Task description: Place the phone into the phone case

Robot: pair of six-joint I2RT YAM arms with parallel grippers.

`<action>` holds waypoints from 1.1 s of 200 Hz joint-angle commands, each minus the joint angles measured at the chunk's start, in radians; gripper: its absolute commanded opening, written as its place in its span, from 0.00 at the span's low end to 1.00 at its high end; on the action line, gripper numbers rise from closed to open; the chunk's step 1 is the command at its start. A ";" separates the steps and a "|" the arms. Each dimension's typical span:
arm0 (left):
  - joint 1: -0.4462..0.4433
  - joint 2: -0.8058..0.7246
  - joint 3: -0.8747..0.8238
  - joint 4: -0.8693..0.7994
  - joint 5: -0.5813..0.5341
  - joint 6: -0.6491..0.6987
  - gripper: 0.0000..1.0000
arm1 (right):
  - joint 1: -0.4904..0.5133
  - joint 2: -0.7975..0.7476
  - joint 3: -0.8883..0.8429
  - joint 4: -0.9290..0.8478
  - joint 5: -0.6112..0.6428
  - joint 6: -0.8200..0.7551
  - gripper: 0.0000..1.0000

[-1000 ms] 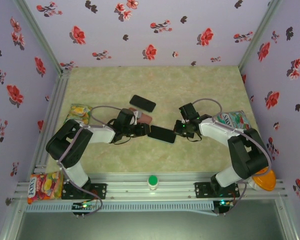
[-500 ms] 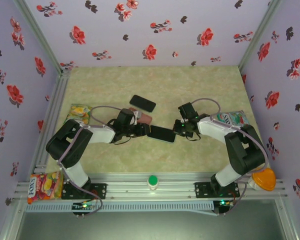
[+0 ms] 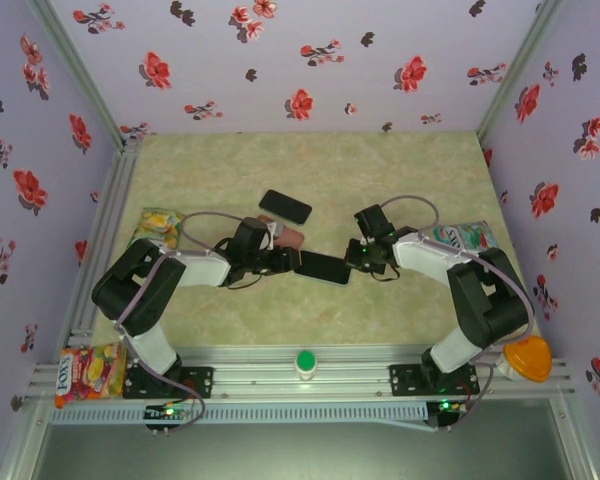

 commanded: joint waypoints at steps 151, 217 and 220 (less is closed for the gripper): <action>-0.014 0.026 0.014 0.034 -0.002 0.016 0.44 | 0.065 0.101 -0.134 -0.017 0.131 0.084 0.00; -0.023 0.092 0.091 0.054 0.018 0.011 0.44 | 0.069 -0.113 -0.203 -0.059 0.137 0.173 0.00; -0.022 0.093 0.094 0.054 0.018 0.010 0.44 | 0.069 -0.121 -0.203 -0.063 0.138 0.175 0.00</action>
